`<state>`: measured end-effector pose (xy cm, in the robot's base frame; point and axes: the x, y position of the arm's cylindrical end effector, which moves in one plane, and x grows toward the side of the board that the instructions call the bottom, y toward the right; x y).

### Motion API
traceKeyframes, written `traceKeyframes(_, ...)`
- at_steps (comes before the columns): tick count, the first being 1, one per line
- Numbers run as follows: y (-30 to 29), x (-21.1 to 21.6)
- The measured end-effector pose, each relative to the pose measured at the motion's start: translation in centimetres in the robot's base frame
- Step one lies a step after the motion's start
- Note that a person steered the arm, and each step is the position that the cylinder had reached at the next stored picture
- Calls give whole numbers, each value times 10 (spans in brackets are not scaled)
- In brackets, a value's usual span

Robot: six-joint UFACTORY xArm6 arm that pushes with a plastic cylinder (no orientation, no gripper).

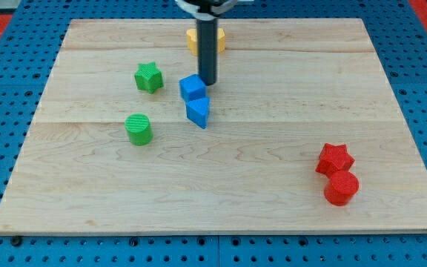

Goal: Move both the green blocks to the bottom left side of the board

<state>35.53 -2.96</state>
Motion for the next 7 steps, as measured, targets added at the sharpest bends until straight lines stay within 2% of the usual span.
traceKeyframes(2,-25,-31)
traceKeyframes(3,-71,-30)
traceKeyframes(4,-129,-5)
traceKeyframes(6,-164,47)
traceKeyframes(7,-148,17)
